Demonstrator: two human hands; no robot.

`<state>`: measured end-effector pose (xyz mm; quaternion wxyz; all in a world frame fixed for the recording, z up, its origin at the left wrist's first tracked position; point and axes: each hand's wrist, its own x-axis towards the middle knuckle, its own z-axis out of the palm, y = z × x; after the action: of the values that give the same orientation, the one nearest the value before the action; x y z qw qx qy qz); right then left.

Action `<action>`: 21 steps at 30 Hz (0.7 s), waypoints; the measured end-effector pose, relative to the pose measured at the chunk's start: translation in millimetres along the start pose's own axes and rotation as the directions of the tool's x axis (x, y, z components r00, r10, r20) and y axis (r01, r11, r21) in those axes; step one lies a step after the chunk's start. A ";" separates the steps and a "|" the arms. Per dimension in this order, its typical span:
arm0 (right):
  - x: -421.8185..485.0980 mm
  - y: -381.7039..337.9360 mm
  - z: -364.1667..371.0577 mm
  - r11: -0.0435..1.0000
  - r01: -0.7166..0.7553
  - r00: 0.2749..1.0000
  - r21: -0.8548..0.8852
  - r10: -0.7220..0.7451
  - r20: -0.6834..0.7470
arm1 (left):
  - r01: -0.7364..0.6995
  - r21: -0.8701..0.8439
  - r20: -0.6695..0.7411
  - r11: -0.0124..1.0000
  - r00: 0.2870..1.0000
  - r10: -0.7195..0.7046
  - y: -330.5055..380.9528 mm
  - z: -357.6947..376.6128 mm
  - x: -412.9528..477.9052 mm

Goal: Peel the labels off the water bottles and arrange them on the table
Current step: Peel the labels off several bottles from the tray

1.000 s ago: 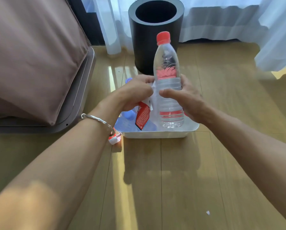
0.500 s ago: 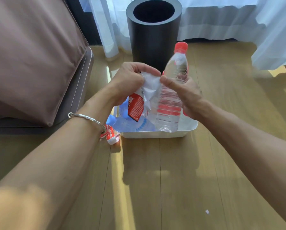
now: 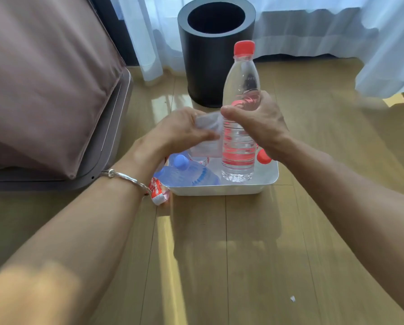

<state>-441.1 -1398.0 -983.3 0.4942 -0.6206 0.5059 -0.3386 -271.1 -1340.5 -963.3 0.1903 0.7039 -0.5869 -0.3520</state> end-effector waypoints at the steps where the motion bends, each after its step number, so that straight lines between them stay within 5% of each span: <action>1: 1.4 -0.9 -2.4 1.000 0.006 1.000 0.001 -0.006 0.007 | -0.026 -0.023 -0.053 0.999 0.998 0.025 -2.6 0.0 2.3; 9: 13.5 -11.0 -7.8 0.920 -0.078 0.984 0.383 0.010 0.179 | -0.121 -0.510 -0.124 0.851 0.990 0.066 1.5 -11.8 2.8; 13: 14.8 -10.6 -2.5 0.805 -0.142 0.982 0.576 0.044 0.182 | -0.174 -0.574 -0.095 0.800 0.985 0.147 12.9 -15.4 -2.0; 21: 6.7 -8.1 28.5 0.817 -0.242 0.969 0.524 0.229 0.091 | -0.131 -0.555 -0.042 0.822 0.991 0.129 18.1 -3.1 -4.8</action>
<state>-410.8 -1396.7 -984.1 0.6904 -0.3964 0.4592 -0.3942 -281.7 -1340.6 -947.6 0.4110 0.5770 -0.5055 -0.4926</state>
